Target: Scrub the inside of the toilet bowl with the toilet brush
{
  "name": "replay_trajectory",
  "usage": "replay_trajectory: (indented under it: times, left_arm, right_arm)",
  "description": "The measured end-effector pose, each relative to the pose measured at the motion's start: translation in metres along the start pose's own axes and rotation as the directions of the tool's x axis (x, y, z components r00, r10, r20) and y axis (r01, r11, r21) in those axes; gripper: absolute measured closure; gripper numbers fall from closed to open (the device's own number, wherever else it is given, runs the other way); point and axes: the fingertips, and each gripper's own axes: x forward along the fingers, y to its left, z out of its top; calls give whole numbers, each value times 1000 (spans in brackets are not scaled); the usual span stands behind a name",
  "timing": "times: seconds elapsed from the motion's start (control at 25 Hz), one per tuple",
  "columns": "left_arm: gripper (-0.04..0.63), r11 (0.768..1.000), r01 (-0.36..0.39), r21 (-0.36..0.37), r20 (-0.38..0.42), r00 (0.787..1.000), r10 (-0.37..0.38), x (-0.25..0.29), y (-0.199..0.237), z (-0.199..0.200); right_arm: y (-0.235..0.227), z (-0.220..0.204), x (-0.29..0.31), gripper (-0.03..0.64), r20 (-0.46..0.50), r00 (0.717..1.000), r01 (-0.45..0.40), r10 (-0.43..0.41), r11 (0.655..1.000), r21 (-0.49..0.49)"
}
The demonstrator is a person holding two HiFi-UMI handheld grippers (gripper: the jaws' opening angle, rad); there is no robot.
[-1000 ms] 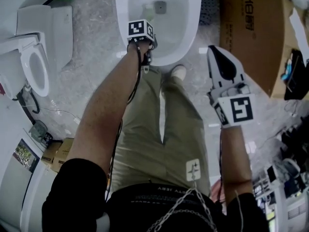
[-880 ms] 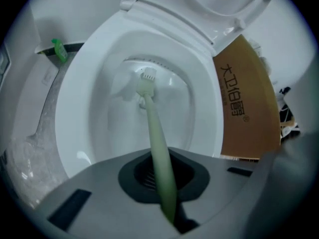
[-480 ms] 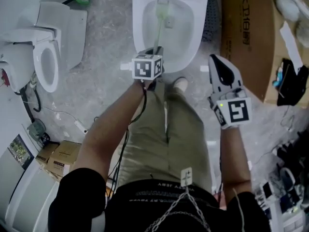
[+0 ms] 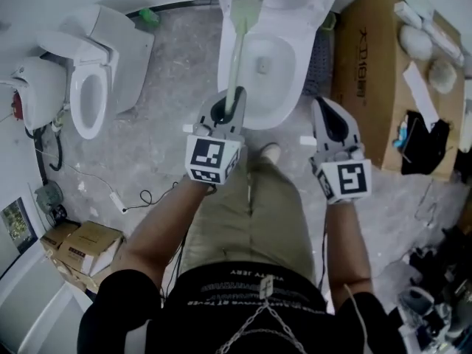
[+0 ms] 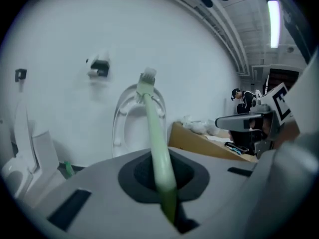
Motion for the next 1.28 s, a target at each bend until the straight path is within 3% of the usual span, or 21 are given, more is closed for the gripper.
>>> replay_trajectory:
  times: [0.16, 0.32, 0.76, 1.28]
  left_arm:
    - [594, 997, -60, 51, 174, 984, 50, -41, 1, 79]
    - [594, 991, -106, 84, 257, 963, 81, -76, 2, 132]
    - [594, 986, -93, 138, 307, 951, 46, -155, -17, 225]
    - [594, 980, -120, 161, 368, 928, 53, -227, -34, 284]
  right_arm:
    - [10, 45, -13, 626, 65, 998, -11, 13, 999, -31]
    - [14, 81, -23, 626, 97, 995, -2, 7, 998, -58]
    - [32, 187, -69, 626, 184, 983, 1, 21, 993, -118]
    - [72, 238, -119, 626, 226, 973, -20, 57, 987, -162]
